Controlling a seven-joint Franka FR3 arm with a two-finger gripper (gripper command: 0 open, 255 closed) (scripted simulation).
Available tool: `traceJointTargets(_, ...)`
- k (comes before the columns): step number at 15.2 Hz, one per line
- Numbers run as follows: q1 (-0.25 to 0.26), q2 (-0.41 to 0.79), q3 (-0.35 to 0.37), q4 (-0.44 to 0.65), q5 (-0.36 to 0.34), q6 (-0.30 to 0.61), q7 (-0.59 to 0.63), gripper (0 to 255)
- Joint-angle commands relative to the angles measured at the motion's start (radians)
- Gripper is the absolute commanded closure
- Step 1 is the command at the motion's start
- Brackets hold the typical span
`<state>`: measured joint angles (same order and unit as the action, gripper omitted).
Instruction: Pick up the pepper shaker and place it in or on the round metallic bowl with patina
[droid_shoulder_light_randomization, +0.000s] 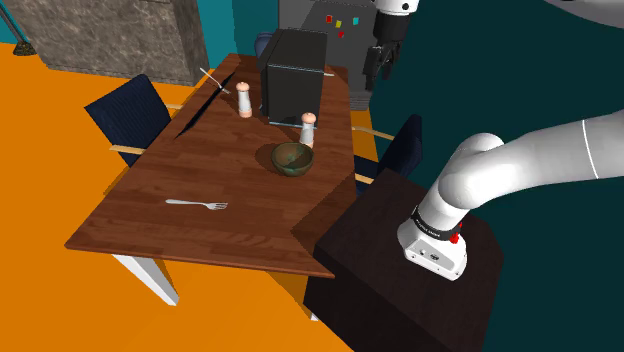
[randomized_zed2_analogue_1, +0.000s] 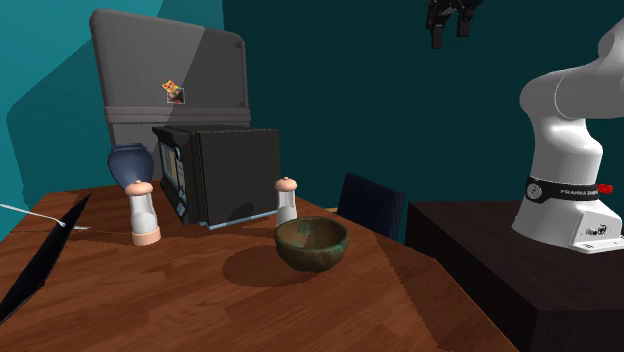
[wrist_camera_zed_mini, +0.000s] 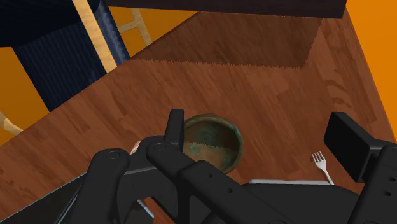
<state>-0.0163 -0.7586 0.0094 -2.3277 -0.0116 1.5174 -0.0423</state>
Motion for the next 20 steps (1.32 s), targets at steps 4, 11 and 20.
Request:
traceJointTargets(4,-0.012,0.075,-0.007,-0.02,-0.013,0.099,0.004,0)
traceJointTargets(11,-0.04,0.283,-0.027,-0.018,-0.042,0.316,0.018,0)
traceJointTargets(20,-0.074,0.594,-0.054,0.084,-0.072,0.541,0.04,0)
